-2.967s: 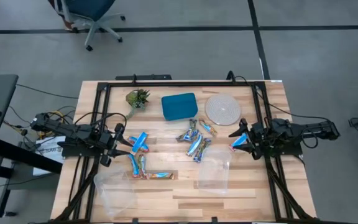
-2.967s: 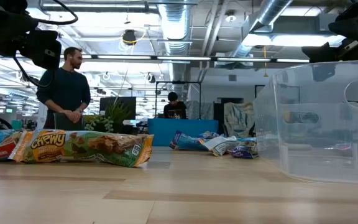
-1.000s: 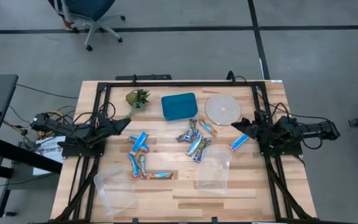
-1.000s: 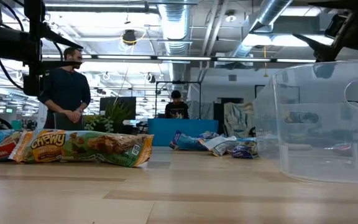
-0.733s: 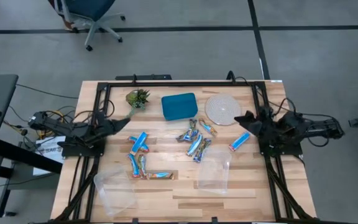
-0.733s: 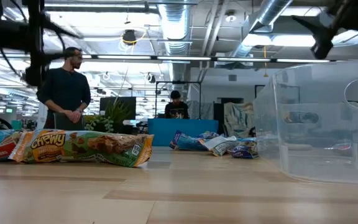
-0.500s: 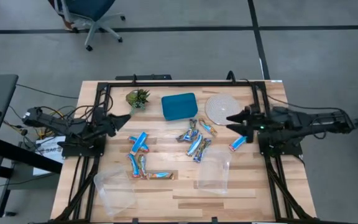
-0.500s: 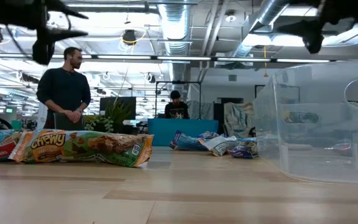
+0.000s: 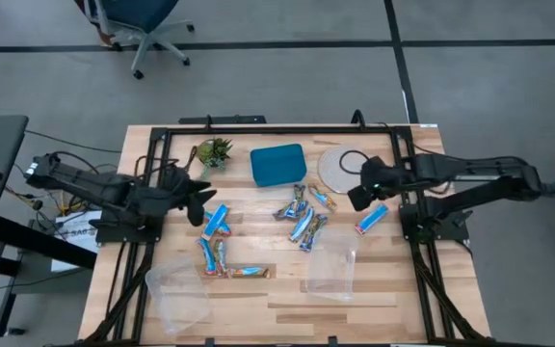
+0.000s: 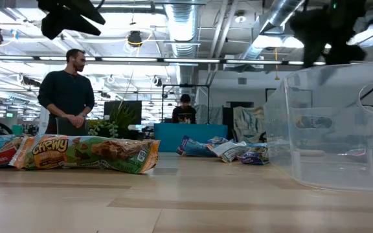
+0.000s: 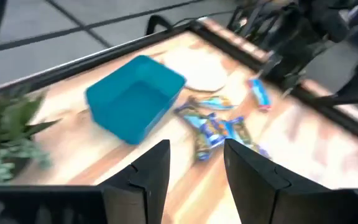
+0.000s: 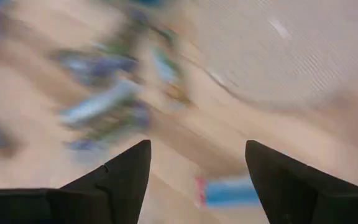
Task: Pick and place Granola Bars by type
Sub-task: Put the red granola bar into the blue bin
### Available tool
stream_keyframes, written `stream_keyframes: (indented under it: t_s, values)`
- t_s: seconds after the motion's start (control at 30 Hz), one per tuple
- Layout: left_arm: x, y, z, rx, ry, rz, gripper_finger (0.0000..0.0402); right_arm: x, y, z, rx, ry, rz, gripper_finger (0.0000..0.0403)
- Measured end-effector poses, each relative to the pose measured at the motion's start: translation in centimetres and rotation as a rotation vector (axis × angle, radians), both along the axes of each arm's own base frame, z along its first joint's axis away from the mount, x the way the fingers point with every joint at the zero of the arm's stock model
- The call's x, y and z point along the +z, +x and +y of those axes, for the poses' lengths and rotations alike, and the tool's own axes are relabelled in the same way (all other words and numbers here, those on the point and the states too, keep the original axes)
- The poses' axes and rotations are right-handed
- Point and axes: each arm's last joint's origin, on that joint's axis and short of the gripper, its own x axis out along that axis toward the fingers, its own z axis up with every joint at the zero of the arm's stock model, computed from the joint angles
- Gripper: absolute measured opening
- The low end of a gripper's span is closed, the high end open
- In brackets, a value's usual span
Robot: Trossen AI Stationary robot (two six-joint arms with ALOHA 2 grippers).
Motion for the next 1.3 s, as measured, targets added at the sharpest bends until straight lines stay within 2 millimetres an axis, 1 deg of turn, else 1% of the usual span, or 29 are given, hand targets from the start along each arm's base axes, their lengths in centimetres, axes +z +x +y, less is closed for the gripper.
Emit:
stream_keyframes:
  t_s: [0.13, 0.23, 0.37, 0.47, 0.53, 0.67, 0.73, 0.93, 1.13, 1.3]
  values:
    - [0.5, 0.7, 0.3, 0.02, 0.013, 0.088, 0.0144, -1.3, 0.2, 0.1, -0.157, 0.055, 0.144, 0.0255]
    - [0.3, 0.7, 0.6, 0.04, 0.019, 0.122, 0.0144, -2.1, 0.5, 0.2, -0.257, 0.071, 0.219, 0.0255]
    - [-0.1, 0.4, 1.2, 0.091, 0.002, 0.168, 0.0144, -3.9, 0.6, 0.9, -0.408, 0.093, 0.279, 0.0255]
    - [-0.2, 0.1, 1.5, 0.098, -0.004, 0.192, 0.0144, -5.6, 0.9, 1.4, -0.504, 0.121, 0.286, 0.0255]
    - [-0.3, 0.2, 1.4, 0.02, 0.023, 0.23, 0.0144, -6.7, 1.1, 1.7, -0.563, 0.139, 0.291, 0.0255]
    - [-0.6, 0.6, 1.1, -0.227, 0.071, 0.337, 0.0144, -8.5, 1.6, 1.8, -0.669, 0.179, 0.281, 0.0255]
    - [-0.8, 0.8, 1.1, -0.287, 0.085, 0.373, 0.0144, -9.1, 1.9, 1.9, -0.718, 0.184, 0.295, 0.0255]
    - [-0.9, 1.4, 1.4, -0.32, 0.12, 0.39, 0.0144, -10.4, 2.3, 2.1, -0.803, 0.213, 0.397, 0.0255]
    - [-0.5, 1.9, 1.5, -0.428, 0.154, 0.344, 0.0144, -11.9, 2.8, 2.7, -0.873, 0.222, 0.481, 0.0255]
    - [-0.4, 2.0, 1.7, -0.436, 0.158, 0.333, 0.0144, -13.1, 3.7, 2.5, -0.888, 0.223, 0.461, 0.0255]
